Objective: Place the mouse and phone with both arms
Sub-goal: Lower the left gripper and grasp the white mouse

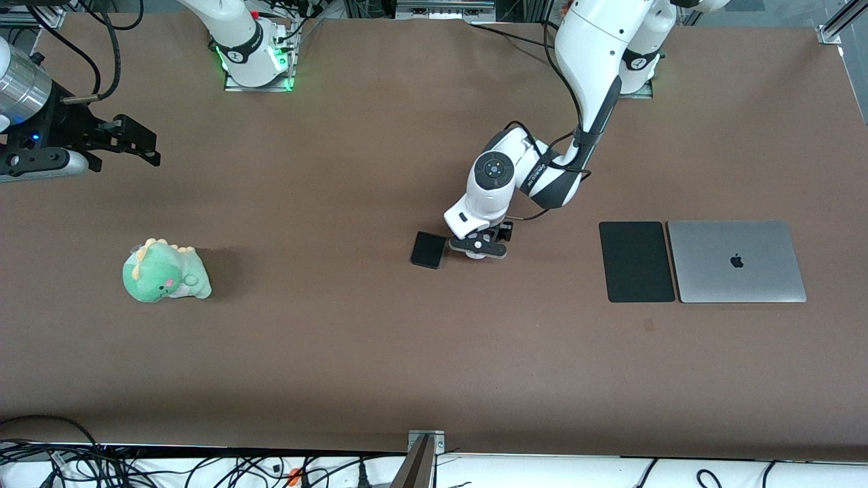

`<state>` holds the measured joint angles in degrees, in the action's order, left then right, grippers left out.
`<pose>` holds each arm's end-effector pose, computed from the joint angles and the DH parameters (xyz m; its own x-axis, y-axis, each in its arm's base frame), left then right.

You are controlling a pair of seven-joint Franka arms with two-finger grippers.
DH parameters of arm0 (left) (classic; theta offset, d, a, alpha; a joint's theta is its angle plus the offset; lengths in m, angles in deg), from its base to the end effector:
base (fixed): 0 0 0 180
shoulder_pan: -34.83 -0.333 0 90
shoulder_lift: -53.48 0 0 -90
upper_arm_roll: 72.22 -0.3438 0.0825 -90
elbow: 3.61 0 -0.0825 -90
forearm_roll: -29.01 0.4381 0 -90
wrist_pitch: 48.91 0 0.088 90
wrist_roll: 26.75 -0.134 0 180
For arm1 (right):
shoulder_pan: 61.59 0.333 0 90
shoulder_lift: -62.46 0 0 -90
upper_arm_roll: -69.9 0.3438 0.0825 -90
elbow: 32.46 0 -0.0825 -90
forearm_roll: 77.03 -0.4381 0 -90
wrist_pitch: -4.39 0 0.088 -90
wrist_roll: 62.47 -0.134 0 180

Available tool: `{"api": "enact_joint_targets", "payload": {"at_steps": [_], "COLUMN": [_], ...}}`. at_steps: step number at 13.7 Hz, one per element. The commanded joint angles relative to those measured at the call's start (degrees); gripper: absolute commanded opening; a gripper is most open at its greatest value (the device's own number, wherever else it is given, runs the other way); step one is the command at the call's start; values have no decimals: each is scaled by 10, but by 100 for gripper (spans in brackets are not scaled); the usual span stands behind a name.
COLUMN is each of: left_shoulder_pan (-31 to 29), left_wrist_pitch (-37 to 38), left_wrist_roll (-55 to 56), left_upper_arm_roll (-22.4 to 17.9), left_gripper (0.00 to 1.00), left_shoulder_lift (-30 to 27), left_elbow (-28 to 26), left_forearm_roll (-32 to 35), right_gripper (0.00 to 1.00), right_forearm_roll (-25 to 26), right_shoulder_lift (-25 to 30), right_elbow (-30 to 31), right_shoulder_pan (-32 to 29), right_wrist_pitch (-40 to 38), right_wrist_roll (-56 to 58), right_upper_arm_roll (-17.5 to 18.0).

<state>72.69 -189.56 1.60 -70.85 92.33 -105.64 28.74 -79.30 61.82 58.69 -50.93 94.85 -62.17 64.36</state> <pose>0.5487 -0.4472 0.1269 0.9836 -0.1801 -0.0120 -0.1799 -0.9836 0.0139 0.6087 0.0601 0.6088 0.9953 0.0941 -0.0230 0.0932 -0.9949 -0.0386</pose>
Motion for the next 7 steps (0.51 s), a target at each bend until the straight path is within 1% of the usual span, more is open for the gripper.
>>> {"api": "enact_joint_targets", "payload": {"at_steps": [1, 2, 3, 5, 7], "left_shoulder_pan": [13, 10, 5, -20, -73], "left_wrist_pitch": [-6, 2, 19, 118, 259], "left_wrist_roll": [8, 6, 5, 1, -15], "left_upper_arm_roll": [-8, -8, -10, -15, -15], "left_gripper": [38, 27, 25, 25, 27], "left_shoulder_lift": [2, -4, -22, -64, -95], "left_elbow": [-3, 0, 1, 21, 66], "left_forearm_roll": [12, 12, 12, 12, 12], "right_gripper": [100, 100, 100, 100, 100], "right_forearm_roll": [2, 2, -1, -1, 0], "right_shoulder_lift": [-5, -5, -7, -9, -10], "right_elbow": [-14, -14, -14, -14, -14], "right_shoulder_pan": [1, 0, -2, -1, 1], "right_wrist_pitch": [-4, -4, 0, 2, 2], "right_wrist_roll": [-6, -6, 1, 3, 1], "right_upper_arm_roll": [3, 3, 2, 2, 3]}}
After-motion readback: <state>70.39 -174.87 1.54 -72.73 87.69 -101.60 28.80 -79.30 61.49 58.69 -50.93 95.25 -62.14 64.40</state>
